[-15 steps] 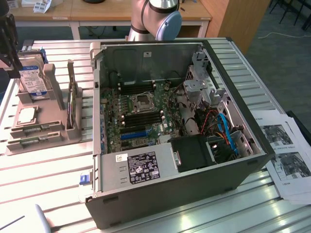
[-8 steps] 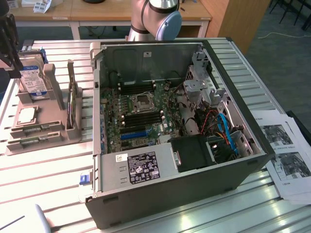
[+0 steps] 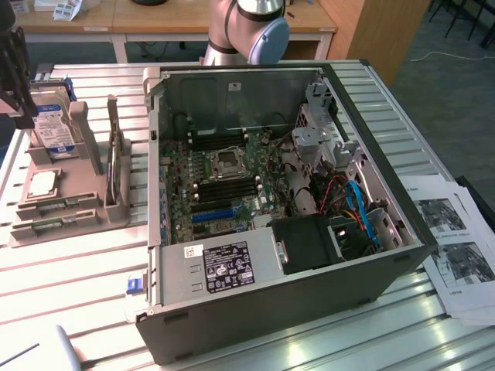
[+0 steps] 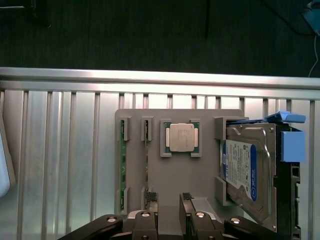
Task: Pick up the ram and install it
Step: 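Pick up the ram and move it above insertion slot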
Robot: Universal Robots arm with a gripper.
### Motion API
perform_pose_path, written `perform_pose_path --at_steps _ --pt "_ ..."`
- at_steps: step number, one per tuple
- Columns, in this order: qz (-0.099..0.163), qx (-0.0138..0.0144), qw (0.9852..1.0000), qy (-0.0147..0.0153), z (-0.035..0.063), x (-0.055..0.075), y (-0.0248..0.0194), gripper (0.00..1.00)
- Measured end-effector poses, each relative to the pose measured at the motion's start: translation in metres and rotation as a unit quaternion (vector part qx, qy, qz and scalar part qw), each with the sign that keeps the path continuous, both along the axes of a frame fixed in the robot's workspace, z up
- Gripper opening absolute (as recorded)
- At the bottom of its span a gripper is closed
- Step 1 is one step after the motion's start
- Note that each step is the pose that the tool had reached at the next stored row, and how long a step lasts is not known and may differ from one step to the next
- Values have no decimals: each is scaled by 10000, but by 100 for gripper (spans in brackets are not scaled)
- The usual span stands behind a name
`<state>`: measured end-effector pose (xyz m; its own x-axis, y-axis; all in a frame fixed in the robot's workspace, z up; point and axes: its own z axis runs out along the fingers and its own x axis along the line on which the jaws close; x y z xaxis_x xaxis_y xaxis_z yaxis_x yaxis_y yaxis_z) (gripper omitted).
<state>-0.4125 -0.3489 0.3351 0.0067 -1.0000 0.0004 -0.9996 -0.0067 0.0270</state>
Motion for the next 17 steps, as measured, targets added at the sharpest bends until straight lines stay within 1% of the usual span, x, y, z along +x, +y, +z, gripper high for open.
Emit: perform_pose_path --at_steps 6,17 --pt "0 0 10000 -6 -64 -1 -26 31" --pt "0 0 10000 -7 -162 -1 -73 31"
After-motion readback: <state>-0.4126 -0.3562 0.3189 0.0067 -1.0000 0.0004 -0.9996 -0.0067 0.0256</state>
